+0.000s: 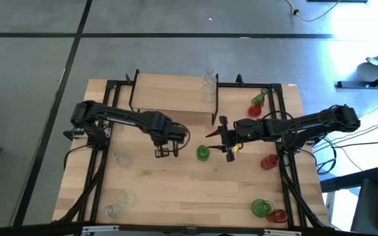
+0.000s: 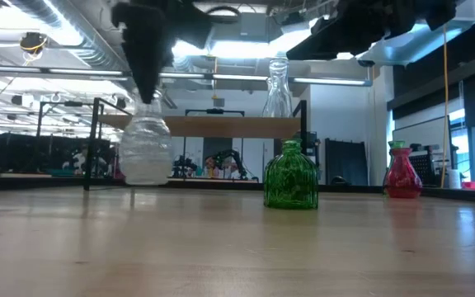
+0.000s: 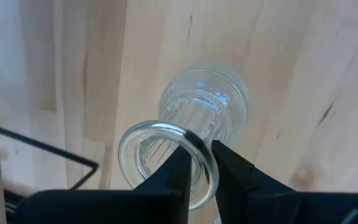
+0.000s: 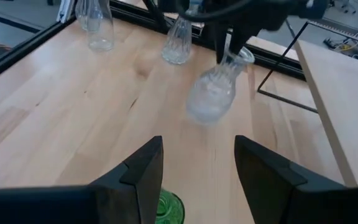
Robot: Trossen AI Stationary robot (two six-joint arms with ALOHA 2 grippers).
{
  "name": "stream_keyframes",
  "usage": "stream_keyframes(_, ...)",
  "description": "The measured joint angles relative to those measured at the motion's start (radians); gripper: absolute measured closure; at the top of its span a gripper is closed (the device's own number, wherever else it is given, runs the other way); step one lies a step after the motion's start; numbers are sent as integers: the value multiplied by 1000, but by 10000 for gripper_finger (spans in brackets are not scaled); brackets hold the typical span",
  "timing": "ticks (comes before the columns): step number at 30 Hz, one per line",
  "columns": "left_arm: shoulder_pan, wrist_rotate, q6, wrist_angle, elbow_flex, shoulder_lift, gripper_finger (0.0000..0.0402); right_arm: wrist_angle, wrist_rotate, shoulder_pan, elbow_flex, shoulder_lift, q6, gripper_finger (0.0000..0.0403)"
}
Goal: Sort vases onto shelf
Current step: Put the transparent vase aligned with the other transparent vases on the shelf
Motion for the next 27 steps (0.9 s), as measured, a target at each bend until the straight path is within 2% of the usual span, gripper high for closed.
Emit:
stream_keyframes(7,-3,2,27,14,57,99,358,-6,15,0,0,0,-2,219)
stream_keyframes(13,-5,0,17,48,60,102,354,-11,15,0,0,0,-2,219)
stream_keyframes(22,-5,3,42,71,60,100,292,-11,15,0,0,0,-3,219)
stream_keyframes(27,-9,8,71,33,91,99,279,-11,15,0,0,0,-3,219)
